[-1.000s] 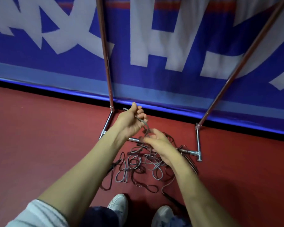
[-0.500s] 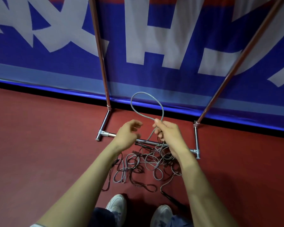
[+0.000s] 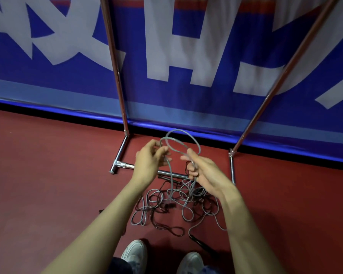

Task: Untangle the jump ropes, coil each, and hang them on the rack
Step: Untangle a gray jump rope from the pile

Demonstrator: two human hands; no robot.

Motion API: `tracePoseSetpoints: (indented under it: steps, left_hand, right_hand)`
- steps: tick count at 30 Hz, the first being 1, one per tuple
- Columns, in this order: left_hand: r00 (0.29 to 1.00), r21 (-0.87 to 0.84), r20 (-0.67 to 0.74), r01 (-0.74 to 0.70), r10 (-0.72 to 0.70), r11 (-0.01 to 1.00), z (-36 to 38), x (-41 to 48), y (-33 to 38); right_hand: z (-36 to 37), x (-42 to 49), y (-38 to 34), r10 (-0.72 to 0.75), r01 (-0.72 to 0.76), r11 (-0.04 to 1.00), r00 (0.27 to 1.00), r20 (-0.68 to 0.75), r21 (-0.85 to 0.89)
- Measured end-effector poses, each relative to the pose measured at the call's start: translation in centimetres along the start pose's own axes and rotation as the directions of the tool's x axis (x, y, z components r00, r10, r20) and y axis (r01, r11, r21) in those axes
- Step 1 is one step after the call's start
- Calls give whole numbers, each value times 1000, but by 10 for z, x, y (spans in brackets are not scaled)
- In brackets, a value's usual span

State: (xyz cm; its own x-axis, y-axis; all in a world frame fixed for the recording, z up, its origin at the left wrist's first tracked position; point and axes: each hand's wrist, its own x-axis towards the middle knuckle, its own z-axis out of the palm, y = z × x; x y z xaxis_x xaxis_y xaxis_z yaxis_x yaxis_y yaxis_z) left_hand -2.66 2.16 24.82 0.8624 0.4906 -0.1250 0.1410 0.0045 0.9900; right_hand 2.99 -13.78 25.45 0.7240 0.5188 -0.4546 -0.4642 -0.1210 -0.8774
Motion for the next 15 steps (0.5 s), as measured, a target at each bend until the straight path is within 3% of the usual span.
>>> tracePoseSetpoints:
  steps: [4,6,9,11,14,15]
  left_hand:
    - [998,-290,7,59,-59,955,3,-4,17]
    - [998,-342,20,67,-64,937,4,-7,21]
    - [999,-359,-13,34,-41,933,5,-7,23]
    - [998,-286,-62,-25,7,958,4,-7,20]
    - [968,22,-157,-193,194,981,3,-9,9]
    - [959,54,-176,-217,223,975,4,-11,7]
  right_hand:
    - [10,-6,7,82,-36,923,991,104,-383]
    - [15,-6,7,108,-44,935,980,165,-351]
    - [17,-4,2,34,27,954,980,197,-299]
    - [20,-2,0,-32,69,959,990,139,-274]
    - [19,0,-5,-114,112,984,994,-4,-137]
    - [18,1,-8,-136,133,987,990,-40,-88]
